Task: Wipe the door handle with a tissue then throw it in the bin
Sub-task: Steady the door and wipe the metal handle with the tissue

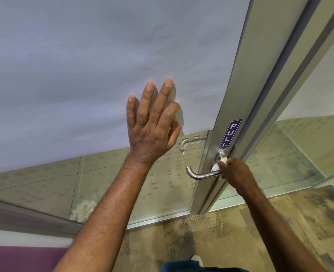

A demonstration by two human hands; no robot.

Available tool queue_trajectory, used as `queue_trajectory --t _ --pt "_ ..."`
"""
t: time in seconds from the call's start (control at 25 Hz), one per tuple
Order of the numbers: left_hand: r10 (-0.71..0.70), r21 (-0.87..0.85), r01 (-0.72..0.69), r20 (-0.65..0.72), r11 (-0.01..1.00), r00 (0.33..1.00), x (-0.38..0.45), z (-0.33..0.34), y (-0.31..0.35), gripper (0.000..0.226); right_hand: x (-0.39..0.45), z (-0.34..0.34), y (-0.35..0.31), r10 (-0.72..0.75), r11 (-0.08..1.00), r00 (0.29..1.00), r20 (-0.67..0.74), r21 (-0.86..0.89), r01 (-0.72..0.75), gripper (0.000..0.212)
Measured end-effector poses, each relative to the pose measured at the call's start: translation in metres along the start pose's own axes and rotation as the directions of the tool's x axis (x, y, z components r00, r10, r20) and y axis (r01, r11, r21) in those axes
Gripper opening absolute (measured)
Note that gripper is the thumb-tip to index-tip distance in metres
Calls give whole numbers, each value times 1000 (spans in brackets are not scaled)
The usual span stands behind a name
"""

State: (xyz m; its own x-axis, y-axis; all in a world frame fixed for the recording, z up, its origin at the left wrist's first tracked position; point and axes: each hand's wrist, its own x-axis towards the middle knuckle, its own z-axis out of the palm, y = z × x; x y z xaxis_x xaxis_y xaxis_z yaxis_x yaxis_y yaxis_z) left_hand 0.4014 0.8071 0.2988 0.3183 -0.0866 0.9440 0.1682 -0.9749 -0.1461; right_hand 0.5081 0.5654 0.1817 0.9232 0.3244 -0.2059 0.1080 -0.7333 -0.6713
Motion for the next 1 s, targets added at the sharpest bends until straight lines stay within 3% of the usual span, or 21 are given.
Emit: queue_trajectory --t 0.16,0.32,0.4,0.48,0.56,0.64,0.72,0.76,0.84,0.88,0.92,1.0 --pt "7 3 -7 -7 1000 1000 0 1 0 25 3 10 3 11 984 996 85 176 -26 47" --pt "6 9 -5 -14 1000 1000 1 2 -1 26 2 15 4 106 840 974 199 506 -195 44" --pt "2 10 -2 -12 1000 1000 0 2 0 27 3 14 8 171 704 941 293 632 -324 42" --pt "-7 4 7 -8 1000 1000 0 2 1 27 2 14 13 224 489 898 379 753 -440 40" --pt "-9 3 9 -8 1000 1000 0 1 1 26 -2 16 12 243 435 889 388 776 -458 37" --pt "-5 -1 5 -8 1000 1000 0 1 1 26 -9 18 3 275 522 914 299 752 -403 33" --pt "-3 -4 3 -12 1000 1000 0 1 1 26 -18 14 -8 238 678 957 166 677 -286 31" --pt "-4 -1 4 -12 1000 1000 0 1 1 26 -22 13 -10 171 795 980 102 574 -198 33" --pt "-6 0 6 -8 1000 1000 1 1 1 26 -28 11 -6 30 987 1000 6 156 -31 36" --pt "-5 0 5 -6 1000 1000 0 1 1 26 -31 8 -6 -25 999 999 -35 -41 24 37" --pt "-4 1 4 -6 1000 1000 0 2 1 26 -32 6 -5 -63 990 995 -83 -130 52 36" --pt "-2 3 2 -10 1000 1000 0 2 1 25 -26 -2 -10 -58 994 988 -140 -104 44 26"
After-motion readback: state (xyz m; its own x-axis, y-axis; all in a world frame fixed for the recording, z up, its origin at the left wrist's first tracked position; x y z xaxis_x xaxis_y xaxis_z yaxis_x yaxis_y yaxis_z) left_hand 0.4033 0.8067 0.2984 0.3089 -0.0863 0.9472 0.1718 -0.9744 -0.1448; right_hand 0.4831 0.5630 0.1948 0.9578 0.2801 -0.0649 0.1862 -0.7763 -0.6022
